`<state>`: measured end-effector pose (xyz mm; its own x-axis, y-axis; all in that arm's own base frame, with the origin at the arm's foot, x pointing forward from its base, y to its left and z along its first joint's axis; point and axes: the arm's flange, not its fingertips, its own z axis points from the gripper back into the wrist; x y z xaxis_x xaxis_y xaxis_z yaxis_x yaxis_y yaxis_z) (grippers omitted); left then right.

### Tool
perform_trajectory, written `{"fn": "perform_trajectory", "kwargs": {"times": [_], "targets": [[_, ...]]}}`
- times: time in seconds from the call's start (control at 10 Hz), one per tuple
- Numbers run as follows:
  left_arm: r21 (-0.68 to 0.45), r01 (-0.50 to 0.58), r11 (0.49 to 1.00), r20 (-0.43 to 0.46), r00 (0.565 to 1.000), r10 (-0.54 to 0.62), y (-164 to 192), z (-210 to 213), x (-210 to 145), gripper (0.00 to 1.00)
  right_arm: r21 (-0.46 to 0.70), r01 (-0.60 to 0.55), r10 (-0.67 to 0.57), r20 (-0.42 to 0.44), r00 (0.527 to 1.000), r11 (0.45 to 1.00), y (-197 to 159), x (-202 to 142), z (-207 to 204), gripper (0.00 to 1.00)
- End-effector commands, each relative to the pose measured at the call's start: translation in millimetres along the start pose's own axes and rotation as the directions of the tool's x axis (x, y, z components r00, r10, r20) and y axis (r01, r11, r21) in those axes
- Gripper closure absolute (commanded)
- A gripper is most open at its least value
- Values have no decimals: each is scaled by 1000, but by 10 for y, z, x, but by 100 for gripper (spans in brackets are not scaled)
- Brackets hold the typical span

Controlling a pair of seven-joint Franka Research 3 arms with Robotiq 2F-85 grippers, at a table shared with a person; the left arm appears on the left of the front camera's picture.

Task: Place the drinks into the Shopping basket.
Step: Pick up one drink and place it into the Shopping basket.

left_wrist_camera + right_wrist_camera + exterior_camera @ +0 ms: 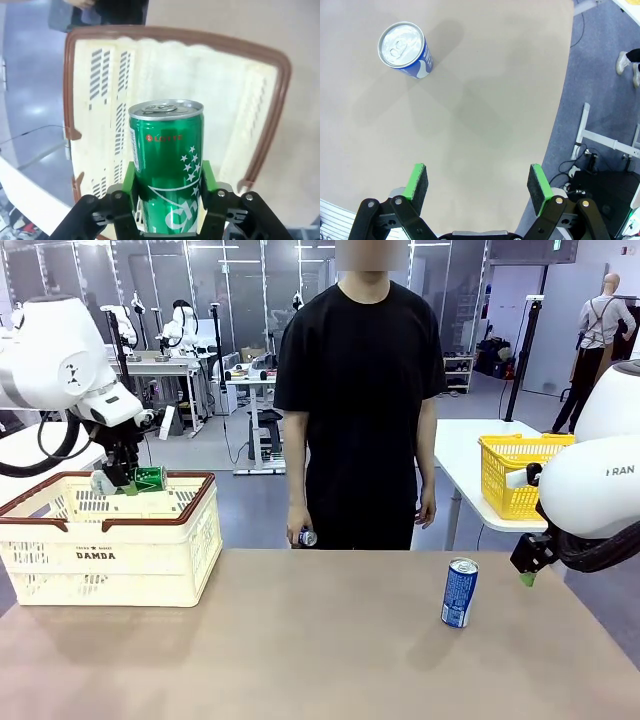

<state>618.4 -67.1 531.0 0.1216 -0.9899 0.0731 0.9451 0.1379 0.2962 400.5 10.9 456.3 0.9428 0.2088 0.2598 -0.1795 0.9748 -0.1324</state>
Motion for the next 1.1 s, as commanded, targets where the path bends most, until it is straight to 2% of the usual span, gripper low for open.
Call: {"fn": "perform_trajectory", "kwargs": {"times": [0.0, 0.5, 0.7, 0.8, 1.0], "targets": [[2, 32, 999, 69, 997, -32, 37, -149, -76, 42, 0, -12, 12, -2, 1000, 1000, -23, -1, 4, 0], [-59, 109, 992, 58, 993, -106, 253, -609, -167, 42, 0, -12, 12, -2, 1000, 1000, -23, -1, 4, 0], [-62, 91, 994, 74, 994, -86, 250, -693, -140, 42, 0, -12, 12, -2, 1000, 1000, -23, -1, 4, 0], [-73, 84, 994, 29, 996, -82, 152, -721, -154, 42, 0, -12, 12, -2, 1000, 1000, -23, -1, 4, 0], [-73, 84, 994, 29, 996, -82, 152, -721, -154, 42, 0, -12, 12, -2, 1000, 1000, -23, -1, 4, 0]]}}
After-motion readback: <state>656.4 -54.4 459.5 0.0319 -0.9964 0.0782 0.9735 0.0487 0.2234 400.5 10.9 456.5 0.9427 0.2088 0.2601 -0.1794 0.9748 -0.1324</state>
